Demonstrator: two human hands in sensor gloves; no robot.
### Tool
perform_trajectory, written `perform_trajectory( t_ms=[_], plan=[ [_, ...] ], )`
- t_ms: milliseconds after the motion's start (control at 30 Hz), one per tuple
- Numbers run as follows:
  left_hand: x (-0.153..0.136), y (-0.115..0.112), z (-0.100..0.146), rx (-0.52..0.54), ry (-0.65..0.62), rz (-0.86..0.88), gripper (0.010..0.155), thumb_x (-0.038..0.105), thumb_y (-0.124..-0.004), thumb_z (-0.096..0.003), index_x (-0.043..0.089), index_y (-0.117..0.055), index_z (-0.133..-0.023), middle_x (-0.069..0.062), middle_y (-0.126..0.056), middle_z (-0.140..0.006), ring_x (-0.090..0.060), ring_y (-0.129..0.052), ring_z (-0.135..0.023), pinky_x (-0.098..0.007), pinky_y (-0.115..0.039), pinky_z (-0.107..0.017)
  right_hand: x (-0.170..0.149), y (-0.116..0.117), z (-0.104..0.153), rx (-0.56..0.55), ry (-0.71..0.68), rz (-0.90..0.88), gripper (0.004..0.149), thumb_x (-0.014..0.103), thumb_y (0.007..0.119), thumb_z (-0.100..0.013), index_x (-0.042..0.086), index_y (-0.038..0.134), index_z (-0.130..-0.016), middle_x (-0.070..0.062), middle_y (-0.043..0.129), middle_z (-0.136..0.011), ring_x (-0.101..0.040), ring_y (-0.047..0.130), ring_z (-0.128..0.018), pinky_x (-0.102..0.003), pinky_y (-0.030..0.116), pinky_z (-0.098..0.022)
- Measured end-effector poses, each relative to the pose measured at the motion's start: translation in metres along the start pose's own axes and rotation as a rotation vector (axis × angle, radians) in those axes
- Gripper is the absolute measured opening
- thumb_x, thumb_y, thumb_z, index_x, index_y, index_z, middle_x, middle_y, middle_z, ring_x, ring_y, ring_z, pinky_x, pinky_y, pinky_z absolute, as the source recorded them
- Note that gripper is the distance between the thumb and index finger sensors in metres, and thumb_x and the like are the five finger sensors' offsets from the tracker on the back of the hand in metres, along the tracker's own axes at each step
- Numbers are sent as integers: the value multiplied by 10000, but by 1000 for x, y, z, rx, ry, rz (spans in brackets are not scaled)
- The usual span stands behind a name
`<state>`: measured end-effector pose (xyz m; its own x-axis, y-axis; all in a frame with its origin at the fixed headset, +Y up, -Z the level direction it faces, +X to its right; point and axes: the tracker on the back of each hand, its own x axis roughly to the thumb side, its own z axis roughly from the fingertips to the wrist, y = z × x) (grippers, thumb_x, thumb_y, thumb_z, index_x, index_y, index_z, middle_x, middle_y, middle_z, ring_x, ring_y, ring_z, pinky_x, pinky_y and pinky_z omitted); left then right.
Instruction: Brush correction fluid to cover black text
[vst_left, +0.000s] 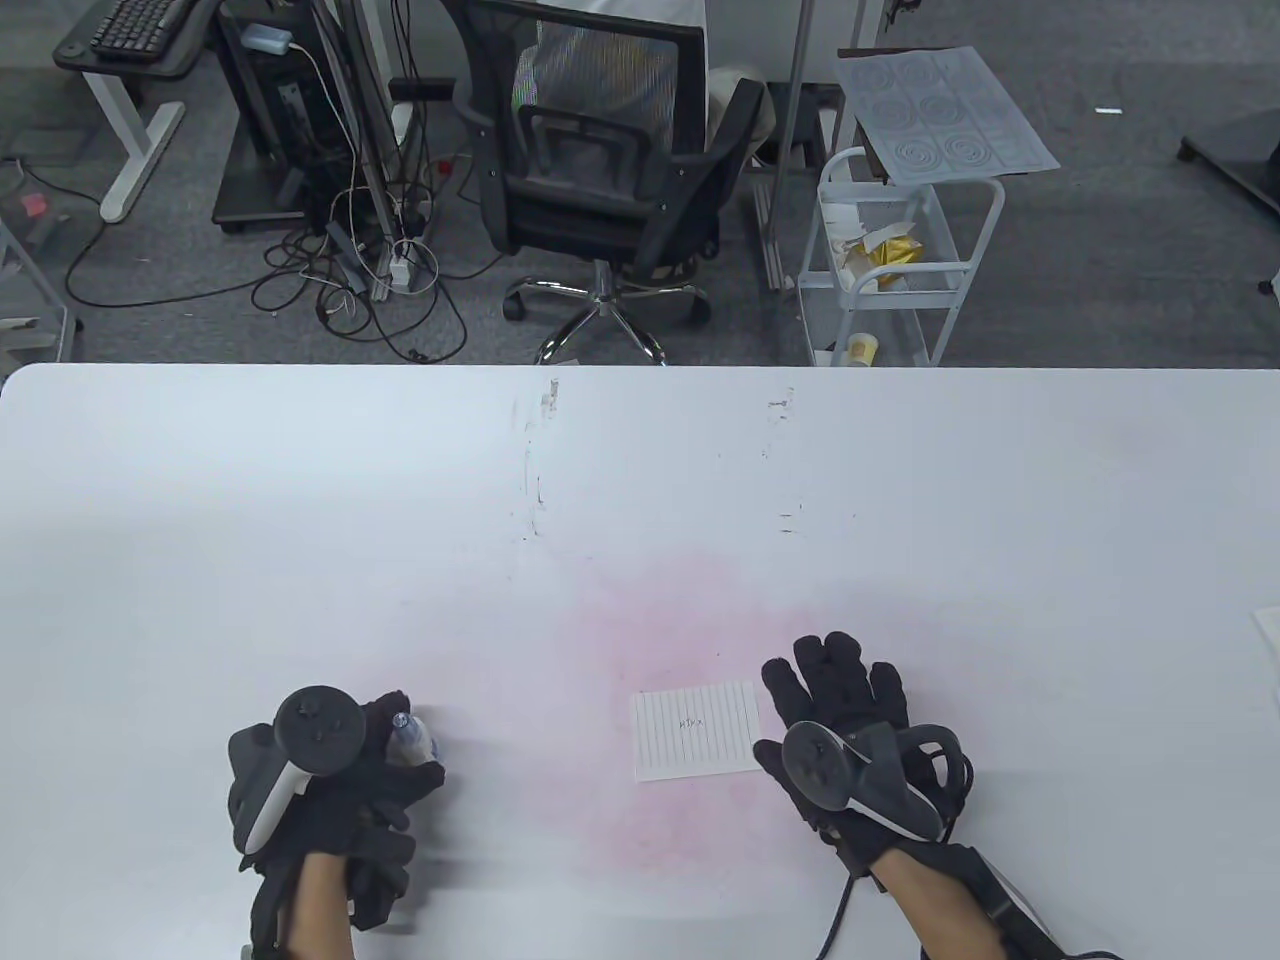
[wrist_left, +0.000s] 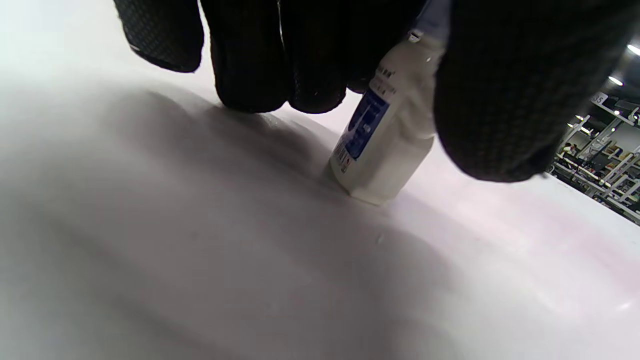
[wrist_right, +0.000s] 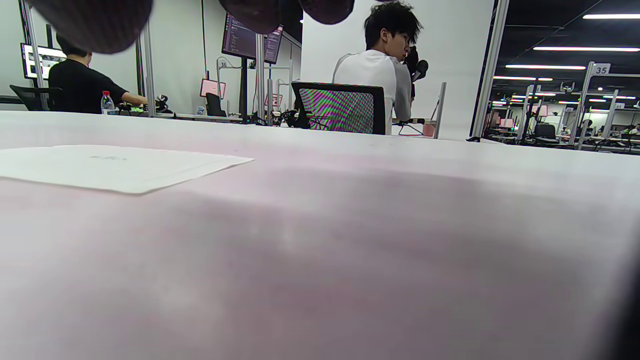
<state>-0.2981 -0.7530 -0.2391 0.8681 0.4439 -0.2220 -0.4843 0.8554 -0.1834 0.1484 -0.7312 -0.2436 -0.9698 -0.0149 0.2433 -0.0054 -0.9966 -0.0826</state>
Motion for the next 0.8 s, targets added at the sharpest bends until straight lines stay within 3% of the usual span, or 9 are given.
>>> perform_trajectory(
  t_ms=[433, 800],
  plan=[
    [0, -1, -1, 63, -26, -26, 735, 524, -999, -261, 365, -736, -928, 28, -829, -993, -271, -859, -866, -528, -667, -713, 0, 0, 0, 14, 7, 2, 745, 644, 650, -401, 327, 402, -1028, -25, 299, -1094, -386, 271, -1040, -662, 367, -690],
    [1, -4, -1, 78, -39, -54, 780, 552, -1001, -237, 340, -730, -938, 29, -828, -990, -264, -839, -851, -534, -656, -718, 1, 0, 0, 26, 13, 5, 746, 645, 647, -402, 326, 398, -1029, -28, 293, -1094, -386, 265, -1040, -662, 364, -689]
  ],
)
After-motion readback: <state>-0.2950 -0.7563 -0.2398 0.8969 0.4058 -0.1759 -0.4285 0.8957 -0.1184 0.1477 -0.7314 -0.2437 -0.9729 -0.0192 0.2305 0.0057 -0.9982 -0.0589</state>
